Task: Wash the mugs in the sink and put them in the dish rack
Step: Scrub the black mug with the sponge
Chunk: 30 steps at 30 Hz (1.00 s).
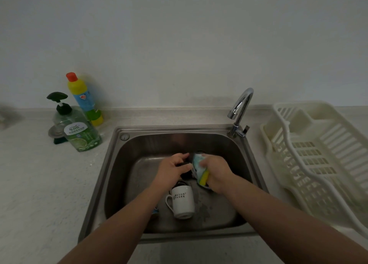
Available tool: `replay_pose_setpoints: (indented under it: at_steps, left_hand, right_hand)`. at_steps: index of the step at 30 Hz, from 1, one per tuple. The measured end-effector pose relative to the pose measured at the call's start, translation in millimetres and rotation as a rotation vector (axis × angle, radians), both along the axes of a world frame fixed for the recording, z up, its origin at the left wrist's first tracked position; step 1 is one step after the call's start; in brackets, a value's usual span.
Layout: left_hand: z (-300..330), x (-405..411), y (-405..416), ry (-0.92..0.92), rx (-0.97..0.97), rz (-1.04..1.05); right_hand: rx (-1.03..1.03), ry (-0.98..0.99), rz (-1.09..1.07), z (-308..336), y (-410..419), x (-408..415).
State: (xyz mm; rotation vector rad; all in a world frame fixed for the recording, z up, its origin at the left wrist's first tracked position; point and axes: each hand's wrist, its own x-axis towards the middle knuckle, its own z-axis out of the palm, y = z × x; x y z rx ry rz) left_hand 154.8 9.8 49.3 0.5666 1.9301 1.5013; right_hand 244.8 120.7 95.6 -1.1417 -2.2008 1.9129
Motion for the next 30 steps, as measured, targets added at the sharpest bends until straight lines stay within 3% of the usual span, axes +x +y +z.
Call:
replay_pose_setpoints:
  at_steps: [1,3,5,6,7,8,11,14,21,24,28,30]
  left_hand:
    - [2,0,0,0.024,-0.002,0.005]
    - [7,-4,-1,0.047,-0.017,-0.019]
    - [10,-6,-3,0.078,-0.06,-0.087]
    - [10,-5,-4,0.076,-0.075,-0.117]
    - [8,-3,-4,0.045,-0.073,-0.113]
    - [8,0,-3,-0.015,-0.062,-0.068]
    - [9,10,4,-0.223,-0.093,0.126]
    - [11,15,11,-0.261,-0.18,0.185]
    - [7,16,9,-0.371,-0.245,0.253]
    - [9,20,12,-0.392,-0.236,0.255]
    - [18,15,10,-0.429,-0.177,0.291]
    - [17,13,7,-0.405,-0.172,0.269]
  right_hand:
    - [-0.059,0.07,0.024,-3,4,4]
    - [0.402,0.123,0.381,-20,16,20]
    - [0.913,0.042,0.803,-34,26,37]
    - [1.125,0.014,0.889,-45,38,42]
    - [1.198,0.003,0.846,-50,46,48]
    - [1.235,0.054,0.772,-55,52,53]
    - [1.092,0.124,0.405,-45,41,58]
    - [0.921,0.128,0.303,-50,10,58]
    - [1.23,0.314,0.619,-74,21,88]
    - [1.136,0.271,0.442,-67,26,76]
    - [1.297,0.44,0.673,-64,14,78]
    - [1.268,0.418,0.629,-63,22,85]
